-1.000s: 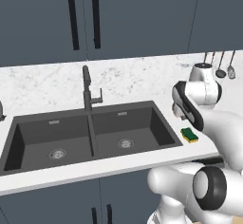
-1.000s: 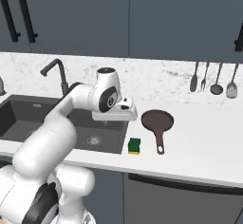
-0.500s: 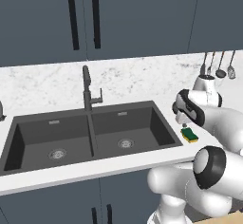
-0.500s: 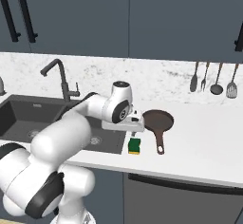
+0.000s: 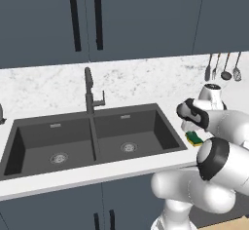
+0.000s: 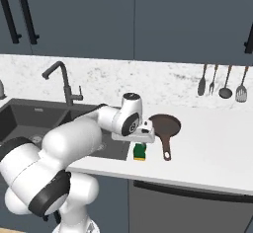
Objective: Pick the pan and sponge and place them into the sink. Then turn on the water.
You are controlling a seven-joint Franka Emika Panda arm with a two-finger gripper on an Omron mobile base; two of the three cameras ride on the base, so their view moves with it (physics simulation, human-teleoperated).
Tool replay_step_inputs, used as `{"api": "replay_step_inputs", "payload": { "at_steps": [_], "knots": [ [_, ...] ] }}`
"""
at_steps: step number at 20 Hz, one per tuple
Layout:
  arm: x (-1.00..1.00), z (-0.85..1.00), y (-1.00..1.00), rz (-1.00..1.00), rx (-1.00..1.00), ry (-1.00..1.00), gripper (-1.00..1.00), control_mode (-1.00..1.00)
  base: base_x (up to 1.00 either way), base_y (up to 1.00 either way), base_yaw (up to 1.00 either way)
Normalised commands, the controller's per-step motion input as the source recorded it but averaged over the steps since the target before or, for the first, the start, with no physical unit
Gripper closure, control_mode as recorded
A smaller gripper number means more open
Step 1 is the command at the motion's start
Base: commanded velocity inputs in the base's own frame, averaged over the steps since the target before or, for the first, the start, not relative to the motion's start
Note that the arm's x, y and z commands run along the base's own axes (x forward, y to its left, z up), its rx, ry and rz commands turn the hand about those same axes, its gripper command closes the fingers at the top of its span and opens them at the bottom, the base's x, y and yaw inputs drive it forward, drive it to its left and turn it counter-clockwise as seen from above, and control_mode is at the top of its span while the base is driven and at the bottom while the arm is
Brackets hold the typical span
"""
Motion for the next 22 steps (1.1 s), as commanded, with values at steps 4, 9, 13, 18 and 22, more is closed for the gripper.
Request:
{"api": "replay_step_inputs", "payload": {
  "at_steps": [4, 9, 13, 18, 22],
  "knots": [
    [0.17, -0.19, -0.13, 0.00, 0.00, 0.00, -1.00, -1.00, 0.00, 0.00, 0.00],
    [0.13, -0.20, -0.08, 0.00, 0.00, 0.00, -1.00, -1.00, 0.00, 0.00, 0.00],
    [0.00, -0.07, -0.02, 0.00, 0.00, -0.01, -1.00, -1.00, 0.00, 0.00, 0.00],
    [0.00, -0.07, -0.05, 0.00, 0.00, -0.01, -1.00, -1.00, 0.00, 0.00, 0.00],
    [0.08, -0.06, 0.00, 0.00, 0.00, 0.00, -1.00, -1.00, 0.00, 0.00, 0.00]
  ]
}}
